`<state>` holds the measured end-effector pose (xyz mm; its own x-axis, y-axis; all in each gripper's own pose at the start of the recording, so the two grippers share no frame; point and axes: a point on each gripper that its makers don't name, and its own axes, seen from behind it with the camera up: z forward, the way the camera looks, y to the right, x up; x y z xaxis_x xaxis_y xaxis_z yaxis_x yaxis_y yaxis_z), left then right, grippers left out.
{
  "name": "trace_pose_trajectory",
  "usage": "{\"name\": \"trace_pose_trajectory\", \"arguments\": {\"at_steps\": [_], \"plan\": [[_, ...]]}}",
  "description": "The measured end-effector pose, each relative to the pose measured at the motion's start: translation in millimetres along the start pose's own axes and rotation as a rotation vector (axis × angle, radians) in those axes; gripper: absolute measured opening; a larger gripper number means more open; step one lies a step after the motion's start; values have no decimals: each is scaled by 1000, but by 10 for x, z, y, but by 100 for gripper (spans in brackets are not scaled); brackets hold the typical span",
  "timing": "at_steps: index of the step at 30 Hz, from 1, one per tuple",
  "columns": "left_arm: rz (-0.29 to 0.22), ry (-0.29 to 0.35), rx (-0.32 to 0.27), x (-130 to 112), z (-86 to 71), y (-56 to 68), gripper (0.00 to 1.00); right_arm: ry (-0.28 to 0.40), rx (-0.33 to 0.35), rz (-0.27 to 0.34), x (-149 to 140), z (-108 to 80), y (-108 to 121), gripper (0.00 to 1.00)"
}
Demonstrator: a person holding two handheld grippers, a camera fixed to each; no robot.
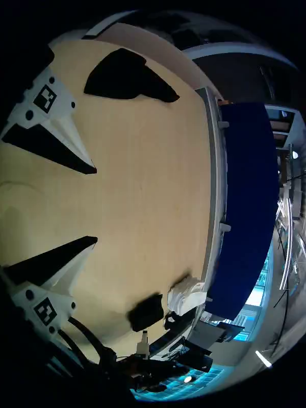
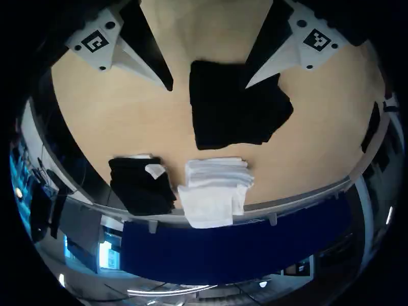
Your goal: Fold towel
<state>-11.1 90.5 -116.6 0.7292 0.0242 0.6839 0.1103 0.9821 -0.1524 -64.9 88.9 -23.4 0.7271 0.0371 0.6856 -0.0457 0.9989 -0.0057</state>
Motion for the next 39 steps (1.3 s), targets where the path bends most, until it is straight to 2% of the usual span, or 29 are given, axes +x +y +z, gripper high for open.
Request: {"name": "trace_pose_trajectory", "arguments": {"at_steps": [6, 12, 18, 24, 33, 39], "plan": [[-4, 5, 4, 13, -20, -39, 90, 29, 44, -26, 245, 118, -301, 100], [-11, 7, 13, 2, -57, -104, 90, 31, 74, -47, 339, 236, -525, 100], [-19, 5, 19, -28, -62, -167, 90, 10, 83, -49, 231, 279, -593, 100], [-17, 0, 21, -61, -63, -183, 90, -34, 80, -62, -18, 334, -603, 100], [-16, -3, 22, -70, -51, -194, 90, -90, 70, -131, -349, 423, -617, 100], [-15, -4, 24, -89, -34, -198, 90, -86, 67, -142, -436, 464, -616, 100]]}}
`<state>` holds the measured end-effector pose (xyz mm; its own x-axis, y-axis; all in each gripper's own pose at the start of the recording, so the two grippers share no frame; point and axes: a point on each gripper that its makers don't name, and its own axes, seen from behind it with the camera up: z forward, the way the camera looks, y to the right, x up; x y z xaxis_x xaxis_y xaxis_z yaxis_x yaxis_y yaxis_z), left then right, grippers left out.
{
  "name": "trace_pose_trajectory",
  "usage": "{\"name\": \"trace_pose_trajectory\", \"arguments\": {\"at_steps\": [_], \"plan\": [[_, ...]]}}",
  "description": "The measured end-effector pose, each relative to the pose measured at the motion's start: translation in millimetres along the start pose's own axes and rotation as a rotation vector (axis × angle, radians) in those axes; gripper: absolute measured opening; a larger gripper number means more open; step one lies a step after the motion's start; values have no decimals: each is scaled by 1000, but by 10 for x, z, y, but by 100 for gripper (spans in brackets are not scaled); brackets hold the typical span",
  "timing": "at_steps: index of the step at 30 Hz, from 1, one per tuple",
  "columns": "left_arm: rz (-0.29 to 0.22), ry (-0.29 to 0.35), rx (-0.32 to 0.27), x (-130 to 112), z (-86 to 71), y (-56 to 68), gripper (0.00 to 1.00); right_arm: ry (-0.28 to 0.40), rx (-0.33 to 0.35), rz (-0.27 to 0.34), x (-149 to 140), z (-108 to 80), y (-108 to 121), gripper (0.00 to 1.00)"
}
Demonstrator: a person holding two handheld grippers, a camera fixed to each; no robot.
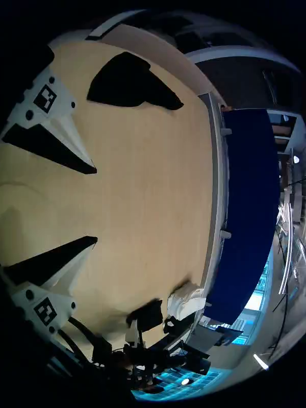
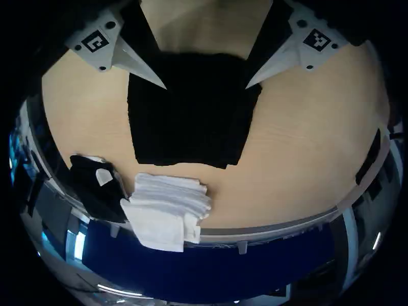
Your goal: Fold towel
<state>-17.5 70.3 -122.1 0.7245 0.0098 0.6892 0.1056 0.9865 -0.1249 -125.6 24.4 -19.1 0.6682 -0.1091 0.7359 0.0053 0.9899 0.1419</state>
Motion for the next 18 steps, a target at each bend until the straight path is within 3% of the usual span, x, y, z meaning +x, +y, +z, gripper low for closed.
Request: {"name": "trace_pose_trajectory", "arguments": {"at_steps": [9, 18], "plan": [[2, 2, -2, 24, 9, 16, 90, 22, 4, 8, 85, -45, -8, 100], [-2, 8, -2, 61, -25, 34, 90, 100, -1, 40, 322, -289, -36, 100]]}}
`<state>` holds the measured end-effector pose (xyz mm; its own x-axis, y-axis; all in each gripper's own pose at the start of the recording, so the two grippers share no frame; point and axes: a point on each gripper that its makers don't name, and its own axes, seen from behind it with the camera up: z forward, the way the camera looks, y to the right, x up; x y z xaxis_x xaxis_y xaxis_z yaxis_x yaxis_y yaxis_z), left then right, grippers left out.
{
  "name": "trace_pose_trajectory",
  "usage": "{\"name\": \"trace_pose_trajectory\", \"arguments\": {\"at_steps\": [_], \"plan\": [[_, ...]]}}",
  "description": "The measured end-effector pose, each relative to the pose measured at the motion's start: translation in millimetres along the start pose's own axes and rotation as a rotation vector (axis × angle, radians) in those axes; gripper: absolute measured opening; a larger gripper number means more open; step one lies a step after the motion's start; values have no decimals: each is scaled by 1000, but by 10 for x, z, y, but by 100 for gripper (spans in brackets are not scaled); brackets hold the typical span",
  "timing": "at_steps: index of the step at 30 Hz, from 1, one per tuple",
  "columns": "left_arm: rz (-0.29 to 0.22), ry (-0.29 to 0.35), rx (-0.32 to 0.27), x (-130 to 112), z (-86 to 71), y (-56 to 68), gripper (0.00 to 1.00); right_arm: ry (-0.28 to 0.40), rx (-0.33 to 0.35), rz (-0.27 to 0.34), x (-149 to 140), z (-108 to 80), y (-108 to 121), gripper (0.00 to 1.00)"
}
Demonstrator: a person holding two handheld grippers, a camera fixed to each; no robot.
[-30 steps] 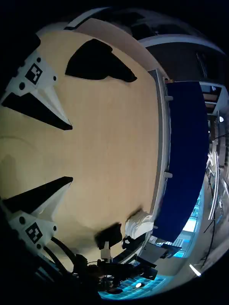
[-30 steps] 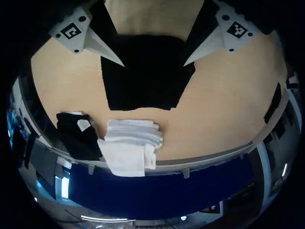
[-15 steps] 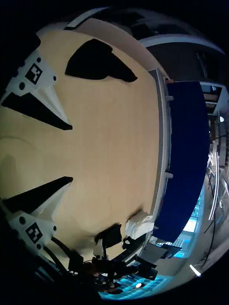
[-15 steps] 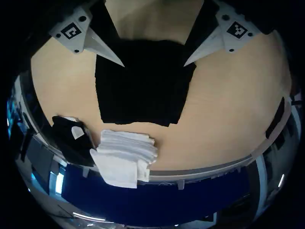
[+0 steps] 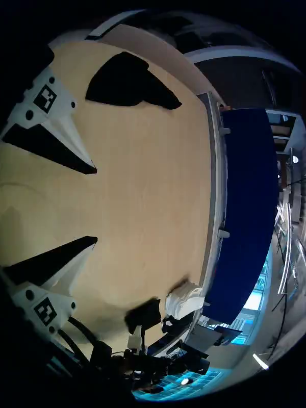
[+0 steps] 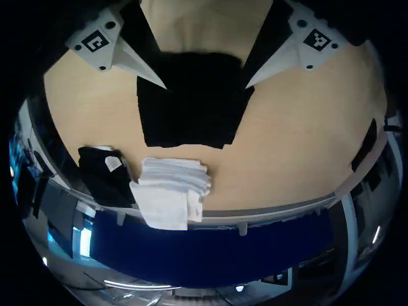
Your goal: Fold towel
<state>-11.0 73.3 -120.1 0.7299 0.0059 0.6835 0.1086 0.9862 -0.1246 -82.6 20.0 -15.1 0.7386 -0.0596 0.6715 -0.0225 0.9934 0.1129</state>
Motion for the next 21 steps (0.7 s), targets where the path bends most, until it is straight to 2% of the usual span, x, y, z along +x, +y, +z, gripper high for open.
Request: {"name": "trace_pose_trajectory", "arguments": {"at_steps": [6, 9, 15, 21], "plan": [[2, 5, -4, 25, -24, 16, 90, 27, 1, 5, 111, -98, 19, 100], [3, 5, -1, 17, -26, 20, 90, 37, -4, -4, 225, -35, 81, 100], [-3, -4, 3, -47, -36, 29, 90, 34, -12, -18, 443, 271, 229, 100], [-7, -8, 15, -79, -42, 10, 90, -21, -6, -9, 440, 601, 313, 100]]}}
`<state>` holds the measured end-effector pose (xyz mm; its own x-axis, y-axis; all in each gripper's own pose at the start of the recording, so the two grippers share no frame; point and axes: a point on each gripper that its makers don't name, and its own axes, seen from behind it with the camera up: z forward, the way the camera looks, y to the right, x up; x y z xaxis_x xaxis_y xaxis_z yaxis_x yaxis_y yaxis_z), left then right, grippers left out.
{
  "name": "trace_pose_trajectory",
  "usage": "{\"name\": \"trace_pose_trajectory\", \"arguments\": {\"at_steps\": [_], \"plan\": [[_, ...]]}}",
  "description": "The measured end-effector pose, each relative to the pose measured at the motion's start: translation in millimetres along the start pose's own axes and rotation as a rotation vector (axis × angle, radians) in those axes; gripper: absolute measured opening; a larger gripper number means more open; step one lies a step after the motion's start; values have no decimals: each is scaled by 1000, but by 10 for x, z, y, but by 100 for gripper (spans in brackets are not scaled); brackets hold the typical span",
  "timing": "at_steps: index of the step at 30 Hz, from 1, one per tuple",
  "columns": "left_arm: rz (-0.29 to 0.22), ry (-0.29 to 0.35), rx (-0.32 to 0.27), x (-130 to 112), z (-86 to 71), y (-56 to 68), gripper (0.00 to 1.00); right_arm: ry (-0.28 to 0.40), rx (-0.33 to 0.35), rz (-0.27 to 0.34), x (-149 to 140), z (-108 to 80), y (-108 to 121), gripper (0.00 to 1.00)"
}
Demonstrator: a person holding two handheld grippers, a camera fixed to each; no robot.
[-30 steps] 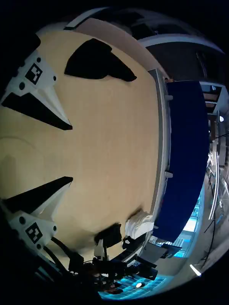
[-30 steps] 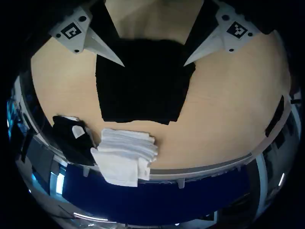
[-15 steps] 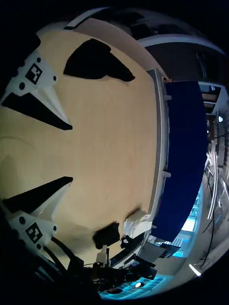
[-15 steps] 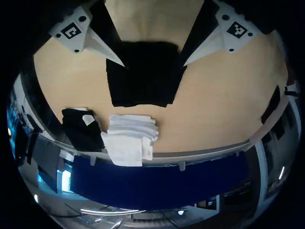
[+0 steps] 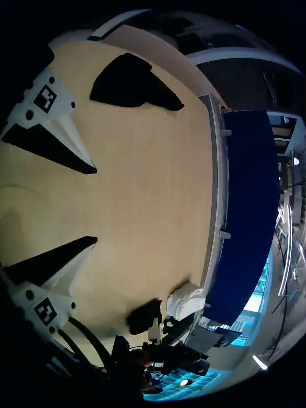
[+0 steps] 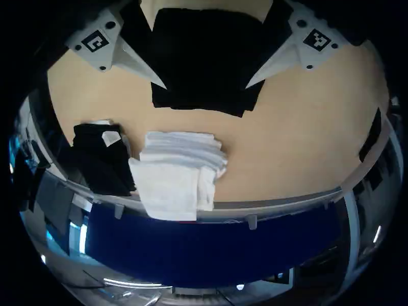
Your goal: Fold towel
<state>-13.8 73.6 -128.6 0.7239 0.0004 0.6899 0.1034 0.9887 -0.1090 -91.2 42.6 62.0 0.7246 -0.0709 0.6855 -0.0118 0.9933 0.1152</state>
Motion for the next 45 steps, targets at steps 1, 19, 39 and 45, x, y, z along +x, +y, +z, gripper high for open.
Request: {"name": "trace_pose_trajectory", "arguments": {"at_steps": [1, 19, 39, 45], "plan": [[-2, 0, 2, 2, -6, -7, 90, -12, -1, 5, -27, 37, 11, 100], [-7, 8, 19, 63, -45, -91, 90, -4, 20, 61, 2, 0, -19, 100], [9, 59, -16, 164, -135, -43, 90, 144, -9, 80, -56, -1135, -258, 100], [9, 82, -15, 224, -159, -94, 90, 218, 5, 88, 68, -1316, -353, 100]]}}
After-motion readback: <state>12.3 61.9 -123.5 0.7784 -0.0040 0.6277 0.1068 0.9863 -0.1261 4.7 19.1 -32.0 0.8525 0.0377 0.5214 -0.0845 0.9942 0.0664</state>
